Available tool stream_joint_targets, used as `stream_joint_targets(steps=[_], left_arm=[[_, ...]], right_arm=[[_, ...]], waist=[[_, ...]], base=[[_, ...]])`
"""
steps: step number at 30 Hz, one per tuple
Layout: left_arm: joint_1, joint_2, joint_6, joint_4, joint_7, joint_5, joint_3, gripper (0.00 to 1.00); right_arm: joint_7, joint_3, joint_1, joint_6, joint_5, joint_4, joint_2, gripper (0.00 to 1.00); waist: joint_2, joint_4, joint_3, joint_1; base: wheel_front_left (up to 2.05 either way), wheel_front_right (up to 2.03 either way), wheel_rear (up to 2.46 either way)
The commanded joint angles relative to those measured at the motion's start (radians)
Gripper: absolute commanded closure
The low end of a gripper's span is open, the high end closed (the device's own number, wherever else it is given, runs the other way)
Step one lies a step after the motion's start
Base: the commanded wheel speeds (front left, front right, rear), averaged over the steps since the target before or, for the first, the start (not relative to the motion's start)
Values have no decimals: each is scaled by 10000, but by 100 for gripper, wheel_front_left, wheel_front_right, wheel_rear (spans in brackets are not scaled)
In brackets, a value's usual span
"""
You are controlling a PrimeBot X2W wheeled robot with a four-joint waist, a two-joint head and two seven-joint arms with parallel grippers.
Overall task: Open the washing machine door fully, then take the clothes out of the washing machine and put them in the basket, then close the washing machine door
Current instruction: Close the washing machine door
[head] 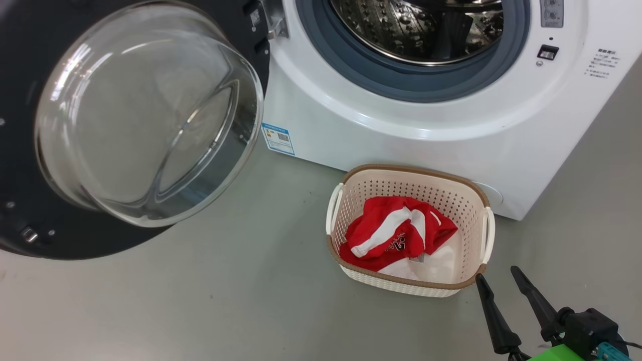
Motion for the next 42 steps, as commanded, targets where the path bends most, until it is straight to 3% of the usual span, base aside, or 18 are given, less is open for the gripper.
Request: stream_joint_targets(steps=[1,7,17,31,42], left_arm=[[-225,769,-56,-37,235,-18,127,100],[-762,1046,-57,1771,3039,-1119,96,100],[-689,1300,-57,2839,5250,-1507,-220,100],[573,1105,-57,841,7829,-2762,-1241,100],[1775,1306,-57,-1116,8961,-3945,-1742,100]], right_arm=[[-65,228,-323,73,-90,-248,-141,0],[-65,210,-382,73,-85,-269,-223,0],[-65,187,-440,73,-128,-301,-261,0],[-65,203,-192,73,-167,-214,-77,0],[-65,235,55,73,-143,-176,144,0]], waist=[[0,-107,121,0],[0,-225,240,0],[0,-303,278,0],[0,-296,-384,0],[0,-304,-834,0]], base=[[0,0,0],[0,0,0],[0,0,0],[0,0,0],[0,0,0]])
